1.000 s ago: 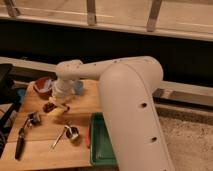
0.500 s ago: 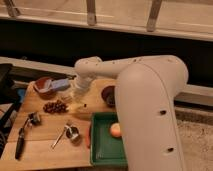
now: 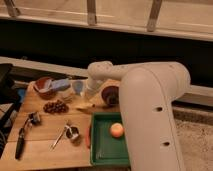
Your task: Place banana in table surface
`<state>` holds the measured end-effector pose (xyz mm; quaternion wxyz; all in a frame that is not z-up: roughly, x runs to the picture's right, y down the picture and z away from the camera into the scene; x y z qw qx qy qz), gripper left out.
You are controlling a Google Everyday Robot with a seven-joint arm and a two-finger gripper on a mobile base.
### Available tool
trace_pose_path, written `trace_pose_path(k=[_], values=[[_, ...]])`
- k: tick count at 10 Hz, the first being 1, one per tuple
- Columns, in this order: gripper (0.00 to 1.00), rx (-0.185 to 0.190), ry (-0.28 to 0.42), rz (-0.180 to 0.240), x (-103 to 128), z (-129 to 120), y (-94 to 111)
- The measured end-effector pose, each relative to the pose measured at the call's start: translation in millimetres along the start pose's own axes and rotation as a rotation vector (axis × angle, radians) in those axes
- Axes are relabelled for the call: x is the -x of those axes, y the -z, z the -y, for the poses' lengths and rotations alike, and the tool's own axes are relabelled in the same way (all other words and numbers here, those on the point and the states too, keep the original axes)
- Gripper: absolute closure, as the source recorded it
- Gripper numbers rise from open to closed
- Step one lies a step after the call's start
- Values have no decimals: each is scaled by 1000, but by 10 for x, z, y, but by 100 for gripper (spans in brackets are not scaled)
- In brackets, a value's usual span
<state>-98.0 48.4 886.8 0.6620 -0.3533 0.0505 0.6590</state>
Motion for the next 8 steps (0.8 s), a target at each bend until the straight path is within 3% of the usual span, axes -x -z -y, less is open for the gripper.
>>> trace_pose_path(k=[2, 5, 8], values=[[57, 42, -5, 5, 30, 82, -211], [29, 92, 28, -6, 45, -78, -411], [26, 99, 48, -10, 37, -168, -436]])
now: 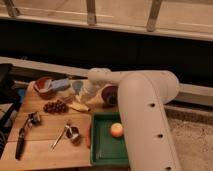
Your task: Place banana in table surface
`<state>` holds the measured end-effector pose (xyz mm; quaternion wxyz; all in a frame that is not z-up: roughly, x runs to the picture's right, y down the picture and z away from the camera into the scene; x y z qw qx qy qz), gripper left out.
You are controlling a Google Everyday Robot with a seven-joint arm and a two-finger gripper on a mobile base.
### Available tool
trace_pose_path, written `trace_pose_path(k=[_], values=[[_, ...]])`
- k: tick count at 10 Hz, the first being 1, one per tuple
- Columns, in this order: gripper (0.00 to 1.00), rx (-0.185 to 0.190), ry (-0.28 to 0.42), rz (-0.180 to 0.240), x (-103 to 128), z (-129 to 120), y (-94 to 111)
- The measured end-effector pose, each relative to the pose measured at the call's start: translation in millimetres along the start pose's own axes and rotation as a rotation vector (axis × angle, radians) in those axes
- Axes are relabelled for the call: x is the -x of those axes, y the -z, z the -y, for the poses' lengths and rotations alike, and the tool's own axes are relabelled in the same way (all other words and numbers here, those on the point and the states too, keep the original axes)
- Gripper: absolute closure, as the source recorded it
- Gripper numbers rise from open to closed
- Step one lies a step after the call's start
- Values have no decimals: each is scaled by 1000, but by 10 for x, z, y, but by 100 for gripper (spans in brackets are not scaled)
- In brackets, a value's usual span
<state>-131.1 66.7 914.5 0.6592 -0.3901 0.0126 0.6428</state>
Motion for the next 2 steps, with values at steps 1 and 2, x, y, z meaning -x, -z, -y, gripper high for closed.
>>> trace_pose_path(k=[1, 2], values=[[26, 0, -2, 1, 0, 17, 10], [26, -1, -3, 1, -2, 19, 8]])
